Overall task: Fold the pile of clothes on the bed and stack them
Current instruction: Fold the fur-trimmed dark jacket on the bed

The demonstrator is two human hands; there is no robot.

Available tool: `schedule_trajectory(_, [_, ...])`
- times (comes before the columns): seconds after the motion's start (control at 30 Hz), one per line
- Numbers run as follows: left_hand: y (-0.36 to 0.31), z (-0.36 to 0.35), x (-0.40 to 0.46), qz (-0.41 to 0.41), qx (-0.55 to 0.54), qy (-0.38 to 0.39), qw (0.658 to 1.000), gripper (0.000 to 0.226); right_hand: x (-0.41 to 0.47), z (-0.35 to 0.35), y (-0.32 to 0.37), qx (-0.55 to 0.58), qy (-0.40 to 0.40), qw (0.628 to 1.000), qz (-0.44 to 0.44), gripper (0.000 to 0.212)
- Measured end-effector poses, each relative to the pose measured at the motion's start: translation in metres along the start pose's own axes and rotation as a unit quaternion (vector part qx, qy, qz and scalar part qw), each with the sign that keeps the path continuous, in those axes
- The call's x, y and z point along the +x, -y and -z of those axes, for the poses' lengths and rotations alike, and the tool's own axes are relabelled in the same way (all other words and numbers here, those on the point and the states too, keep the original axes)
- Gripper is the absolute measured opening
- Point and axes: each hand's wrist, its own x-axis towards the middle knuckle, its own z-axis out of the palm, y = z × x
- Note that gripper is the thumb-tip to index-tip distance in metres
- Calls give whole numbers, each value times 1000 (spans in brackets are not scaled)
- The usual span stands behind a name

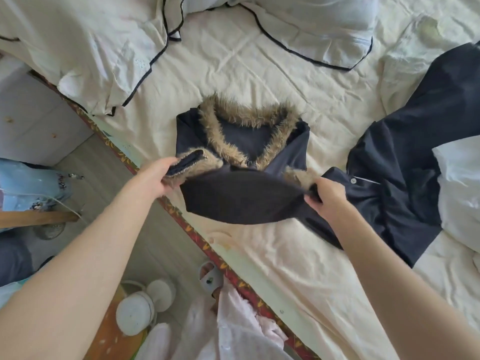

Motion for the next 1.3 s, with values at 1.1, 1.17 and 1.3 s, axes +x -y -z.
schedule_trajectory(1.1, [-72, -65, 91, -255, 214, -63, 941, 59, 88, -59, 60, -193, 72, 955, 212, 42])
schedule_trajectory(1.17, [-63, -66, 84, -328, 267, -97, 901, 69, 83, -62, 54, -258, 8, 922, 289, 59])
schedule_trajectory(1.3, [-29, -66, 57, -549, 447, -156, 689, 55, 64, -66, 30, -414, -37, 735, 536, 52])
